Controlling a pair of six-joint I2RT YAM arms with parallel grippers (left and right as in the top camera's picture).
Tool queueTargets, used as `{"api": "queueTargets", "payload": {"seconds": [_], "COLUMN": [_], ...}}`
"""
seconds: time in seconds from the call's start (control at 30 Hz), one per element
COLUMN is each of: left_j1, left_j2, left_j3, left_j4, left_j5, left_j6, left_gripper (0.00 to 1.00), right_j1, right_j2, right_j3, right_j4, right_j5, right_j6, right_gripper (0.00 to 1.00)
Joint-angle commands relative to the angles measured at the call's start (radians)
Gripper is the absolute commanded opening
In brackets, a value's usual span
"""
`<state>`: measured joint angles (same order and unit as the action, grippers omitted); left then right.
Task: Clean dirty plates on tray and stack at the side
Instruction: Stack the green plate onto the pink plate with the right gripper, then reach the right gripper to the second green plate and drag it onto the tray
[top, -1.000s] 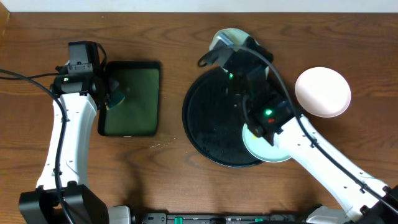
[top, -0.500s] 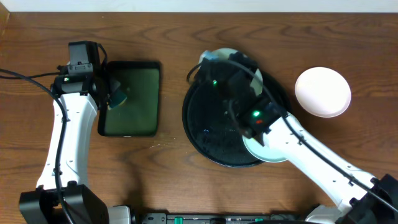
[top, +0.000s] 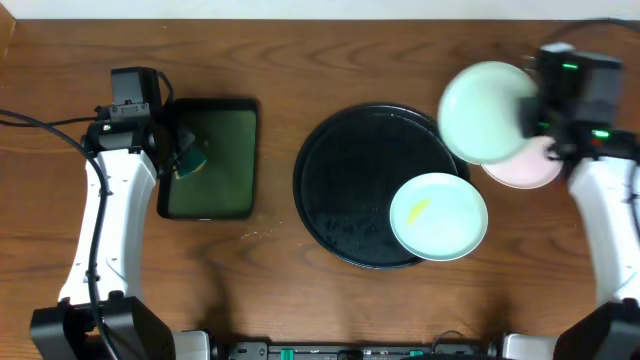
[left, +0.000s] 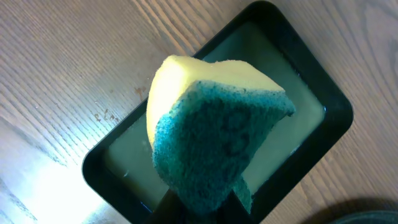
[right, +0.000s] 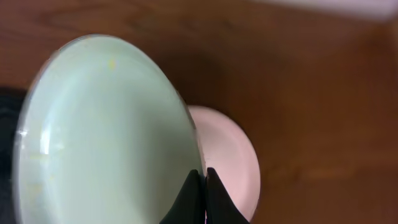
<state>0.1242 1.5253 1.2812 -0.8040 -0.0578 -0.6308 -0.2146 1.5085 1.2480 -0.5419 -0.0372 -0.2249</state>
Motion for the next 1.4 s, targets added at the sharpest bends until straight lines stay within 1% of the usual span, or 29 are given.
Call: {"api": "queueTargets", "payload": {"seconds": [0.0,0.13,0.27,0.4,0.6,0.63,0.67,0.7,0.77,0.9,0.93,1.1,1.17,1.27,1.3,1.33,1.37], "left_j1": [0.005,0.005,0.004,0.005,0.005,0.005,0.005,0.005,0.005,0.005,0.005,0.005,0.005,0.005,0.005,0.005,0.005], "left_j2": [-0.003,-0.003,-0.003,-0.003,-0.003,-0.003,-0.003,-0.003,-0.003,-0.003,-0.003,-0.003,-0.003,-0.003,-0.003,-0.003,-0.003], "left_j3": [-0.012,-0.012,-0.012,-0.012,-0.012,-0.012,-0.012,-0.012,-0.012,-0.012,-0.012,-0.012,-0.012,-0.012,-0.012,-0.012,-0.012], "left_j4": [0.0,0.0,0.001,0.001,0.001,0.0,0.0,0.001,0.001,0.001,0.001,0.001,0.001,0.0,0.0,0.0,0.0], "left_j5": [-0.002,-0.002,-0.002,-0.002,-0.002,-0.002,-0.002,-0.002,-0.002,-0.002,-0.002,-0.002,-0.002,-0.002,-0.002,-0.002,-0.002], "left_j6": [0.01,0.009,0.01,0.009,0.009,0.01,0.01,0.01,0.009,0.009,0.01,0.01,0.01,0.01,0.01,0.01,0.01], "left_gripper": [0.08,0.08,0.08,0.08,0.08,0.08,0.08,0.07,0.07,0.08,0.08,0.08,0.08,0.08,0.08,0.08,0.08], "right_j1": [-0.147,-0.306,-0.408,-0.436,-0.409,-0.403,-0.398,-0.393,-0.384,-0.349,-0.336,-0.233,-0.181,-0.105,-0.082,-0.06,-0.037], "right_j2": [-0.002,0.026,0.073,0.153,0.304,0.322,0.338,0.347,0.35,0.313,0.298,0.175,0.121,0.058,0.042,0.029,0.017], "right_j3": [0.008,0.006,0.006,0.006,0.006,0.006,0.006,0.006,0.006,0.007,0.007,0.007,0.007,0.007,0.007,0.007,0.006], "right_j4": [-0.033,-0.063,-0.071,-0.055,-0.004,0.001,0.007,0.01,0.011,0.011,0.01,-0.026,-0.064,-0.154,-0.189,-0.226,-0.269], "right_j5": [-0.272,-0.309,-0.307,-0.308,-0.317,-0.328,-0.348,-0.37,-0.407,-0.463,-0.463,-0.461,-0.455,-0.374,-0.327,-0.275,-0.219], "right_j6": [0.09,0.148,0.154,0.197,0.243,0.244,0.244,0.243,0.241,0.208,0.208,0.209,0.209,0.221,0.227,0.229,0.229], "right_gripper": [0.01,0.01,0.01,0.01,0.02,0.12,0.28,0.38,0.38,0.48,0.49,0.5,0.52,0.53,0.48,0.33,0.25]}}
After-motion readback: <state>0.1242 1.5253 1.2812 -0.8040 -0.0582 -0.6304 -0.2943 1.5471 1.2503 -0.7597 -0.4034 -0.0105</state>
